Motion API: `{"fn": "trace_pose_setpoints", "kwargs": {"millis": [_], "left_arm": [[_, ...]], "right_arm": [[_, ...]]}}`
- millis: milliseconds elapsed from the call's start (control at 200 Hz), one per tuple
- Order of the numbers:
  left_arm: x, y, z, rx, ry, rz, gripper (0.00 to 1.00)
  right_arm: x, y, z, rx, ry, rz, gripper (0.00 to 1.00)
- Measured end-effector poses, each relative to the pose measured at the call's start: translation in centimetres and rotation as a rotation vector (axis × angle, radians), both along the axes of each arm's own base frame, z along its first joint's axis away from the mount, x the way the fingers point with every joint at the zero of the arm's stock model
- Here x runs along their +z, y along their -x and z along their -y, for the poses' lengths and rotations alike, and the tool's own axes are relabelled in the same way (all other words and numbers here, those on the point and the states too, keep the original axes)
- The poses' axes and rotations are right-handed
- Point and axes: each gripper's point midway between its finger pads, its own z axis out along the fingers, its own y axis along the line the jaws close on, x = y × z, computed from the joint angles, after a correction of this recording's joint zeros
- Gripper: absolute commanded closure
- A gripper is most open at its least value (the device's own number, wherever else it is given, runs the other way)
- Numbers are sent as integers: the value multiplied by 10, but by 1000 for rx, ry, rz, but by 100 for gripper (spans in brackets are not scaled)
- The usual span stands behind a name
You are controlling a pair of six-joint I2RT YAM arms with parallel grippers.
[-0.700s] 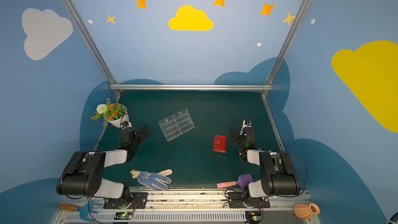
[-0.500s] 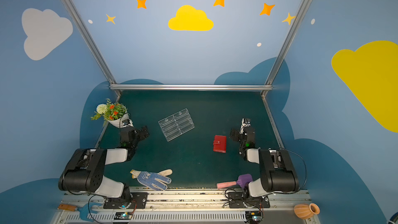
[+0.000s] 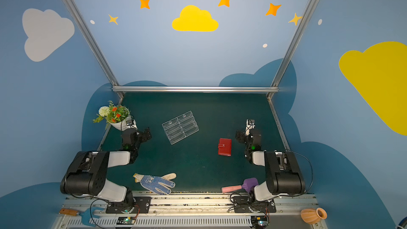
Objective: Take the credit cards out of the card holder
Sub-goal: Pick up the card holder from the middle-right of the table.
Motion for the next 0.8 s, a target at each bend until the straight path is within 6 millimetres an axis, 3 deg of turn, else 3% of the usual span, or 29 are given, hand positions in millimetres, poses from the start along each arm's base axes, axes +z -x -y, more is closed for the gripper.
{"fn": "trace_pose_setpoints", "kwargs": {"millis": [220,345,425,501,541,586,641,711,751,801], "left_arm": [[0,0,0,-2,-7,-1,0],[11,2,14,-77,-43,-26,0],[60,3,38,-124,-52,48,0],[133,11,61,-156,18,199,0],[174,19,68,-163,84,279,0],[217,31,72,-175,171,367,0],[259,49,82,-225,299,444,0],[296,70,107,-347,478,480,0],[304,77,128,-428,563,451,0],[300,83,163,-538,653,357,0]], "right_arm": [[3,-1,0,4,4,12,3],[16,2,-10,11,24,-60,3],[70,-6,-25,27,-30,-45,3],[134,-6,-38,42,-125,11,3],[157,2,-43,45,-188,20,3],[167,15,-45,41,-249,4,3],[160,35,-49,39,-327,-65,3],[126,63,-56,42,-413,-206,3],[103,78,-61,42,-450,-291,4],[65,101,-66,32,-492,-432,5]]}}
